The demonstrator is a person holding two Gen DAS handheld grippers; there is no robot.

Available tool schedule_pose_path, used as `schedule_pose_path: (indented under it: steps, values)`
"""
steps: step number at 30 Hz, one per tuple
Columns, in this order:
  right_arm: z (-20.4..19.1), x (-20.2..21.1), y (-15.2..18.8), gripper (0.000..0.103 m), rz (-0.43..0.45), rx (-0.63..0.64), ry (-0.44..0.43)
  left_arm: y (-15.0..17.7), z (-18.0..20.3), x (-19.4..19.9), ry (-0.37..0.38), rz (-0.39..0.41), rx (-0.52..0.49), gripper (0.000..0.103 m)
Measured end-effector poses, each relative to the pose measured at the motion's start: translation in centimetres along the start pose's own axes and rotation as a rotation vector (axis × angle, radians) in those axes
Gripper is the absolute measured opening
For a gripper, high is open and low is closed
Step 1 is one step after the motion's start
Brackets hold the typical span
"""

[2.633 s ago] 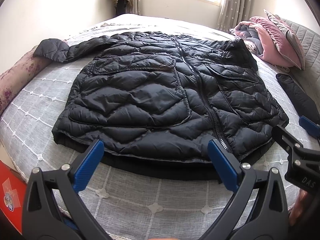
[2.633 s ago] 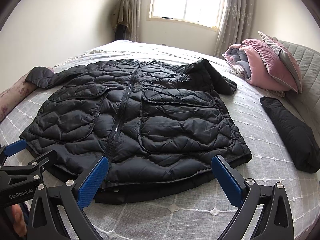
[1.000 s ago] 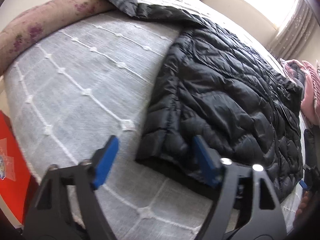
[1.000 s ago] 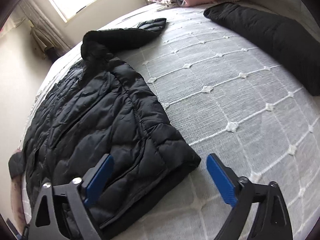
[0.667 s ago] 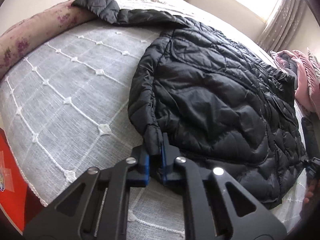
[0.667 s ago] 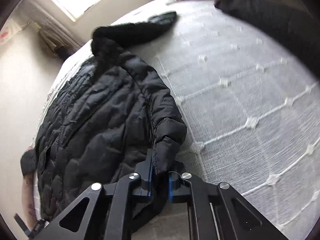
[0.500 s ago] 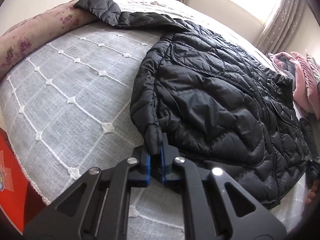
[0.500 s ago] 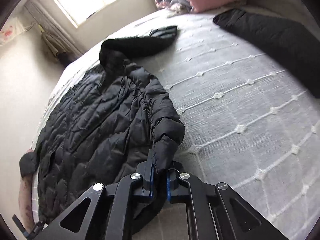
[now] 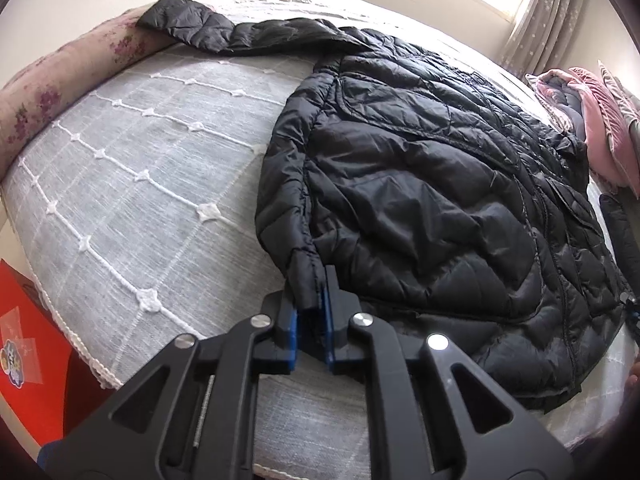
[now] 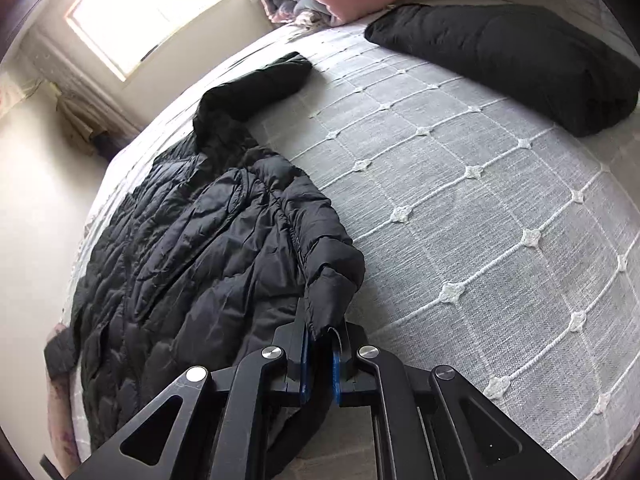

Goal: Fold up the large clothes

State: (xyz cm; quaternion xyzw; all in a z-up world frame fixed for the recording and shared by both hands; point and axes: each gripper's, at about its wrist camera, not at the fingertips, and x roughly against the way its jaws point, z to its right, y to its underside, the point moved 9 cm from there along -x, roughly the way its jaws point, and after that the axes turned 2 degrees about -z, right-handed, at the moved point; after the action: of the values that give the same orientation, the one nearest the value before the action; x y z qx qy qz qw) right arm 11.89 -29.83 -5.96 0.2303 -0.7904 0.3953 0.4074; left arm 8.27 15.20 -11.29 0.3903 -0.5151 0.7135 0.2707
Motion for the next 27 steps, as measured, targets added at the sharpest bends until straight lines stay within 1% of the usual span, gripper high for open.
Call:
schedule_pose_path:
  steps: [2,4,5,6,7,8,9,12,14,15,16,17,18,20,22,23,24,26,27]
  values:
    - [-0.4,-0.2,0.1,0.008,0.002,0.011,0.012,0.1,-0.1,0.0,0.023,-0.008,0.010,0.013]
    - [-1.0,-0.7,0.3,0.009,-0.011,0.089,0.047,0.1,0.0,0.2,0.030,0.002,0.009,0.018]
    - [-1.3,-0.8,0.6,0.011,-0.017,0.136,0.076,-0.1,-0.2,0.5,0.028,0.016,0.012,0.025]
    - [-1.5,-0.9,0.7,0.014,-0.020,0.142,0.089,-0.2,-0.4,0.8,0.028,0.029,0.018,0.034]
    - [-1.5,-0.7,0.6,0.014,-0.015,0.123,0.079,-0.6,-0.9,1.3,0.029,0.045,0.033,0.038]
    - [-1.3,-0.3,0.2,0.016,-0.007,0.101,0.062,-0.8,-1.0,1.6,0.031,0.059,0.044,0.047]
    - [-1.0,0.0,-0.1,0.018,0.002,0.083,0.050,-1.1,-1.2,1.9,0.031,0.073,0.056,0.050]
    - [-0.4,1.2,-1.4,0.024,0.060,0.042,0.043,-2.0,-1.3,2.9,0.028,0.115,0.066,0.051]
    - [-0.3,1.5,-1.9,0.031,0.073,0.028,0.024,-2.6,-0.8,3.4,0.040,0.128,0.072,0.053]
    - [-0.3,1.5,-1.9,0.048,0.069,0.012,-0.002,-2.9,-0.3,3.6,0.055,0.128,0.074,0.058]
    - [-0.5,1.2,-2.0,0.067,0.062,-0.005,-0.026,-3.2,0.3,3.7,0.069,0.127,0.072,0.060]
    - [-0.6,1.0,-2.0,0.070,0.055,-0.026,-0.057,-3.5,1.3,3.8,0.088,0.124,0.065,0.061]
    - [-0.8,0.8,-2.0,0.070,0.043,-0.051,-0.099,-4.0,2.4,3.9,0.102,0.123,0.049,0.061]
    - [-1.0,0.5,-2.2,0.070,0.035,-0.070,-0.133,-5.1,4.8,4.1,0.118,0.117,0.011,0.061]
    - [-1.0,0.3,-2.7,0.070,0.043,-0.090,-0.153,-6.4,7.4,4.4,0.156,0.101,-0.018,0.061]
    - [-0.9,0.3,-2.8,0.070,0.046,-0.095,-0.157,-7.1,9.1,4.5,0.192,0.083,-0.035,0.064]
    - [-0.8,0.2,-3.1,0.070,0.052,-0.104,-0.161,-7.7,10.5,4.6,0.215,0.067,-0.049,0.069]
    - [-0.7,0.2,-3.6,0.070,0.065,-0.104,-0.153,-9.0,13.6,4.3,0.243,0.033,-0.078,0.075]
    - [-0.6,0.1,-3.8,0.070,0.066,-0.100,-0.144,-9.7,15.0,4.2,0.254,0.029,-0.091,0.076]
